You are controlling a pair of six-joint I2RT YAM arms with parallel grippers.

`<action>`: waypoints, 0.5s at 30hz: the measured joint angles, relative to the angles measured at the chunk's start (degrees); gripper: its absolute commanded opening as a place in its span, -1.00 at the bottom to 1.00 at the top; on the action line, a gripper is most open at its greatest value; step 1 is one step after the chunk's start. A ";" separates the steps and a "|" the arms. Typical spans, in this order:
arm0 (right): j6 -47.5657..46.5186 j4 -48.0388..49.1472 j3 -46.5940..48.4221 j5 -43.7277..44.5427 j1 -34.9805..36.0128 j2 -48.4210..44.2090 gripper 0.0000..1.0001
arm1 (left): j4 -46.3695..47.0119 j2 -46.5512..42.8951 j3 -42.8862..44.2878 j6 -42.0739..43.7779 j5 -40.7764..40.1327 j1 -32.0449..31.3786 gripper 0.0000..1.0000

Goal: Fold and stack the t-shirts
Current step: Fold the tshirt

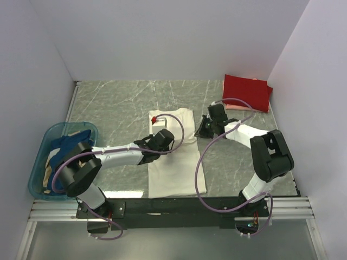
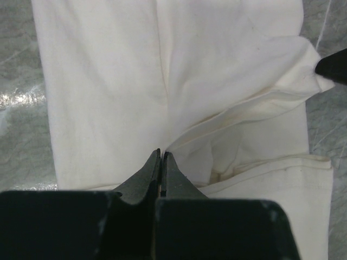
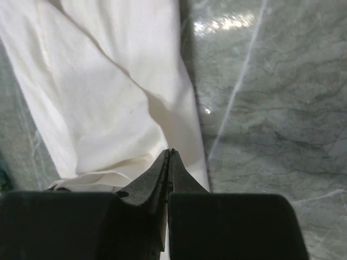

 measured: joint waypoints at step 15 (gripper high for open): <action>1.29 -5.95 24.98 -0.39 5.25 6.67 -1.00 | -0.15 -1.18 -1.88 -5.79 -2.47 1.29 -0.95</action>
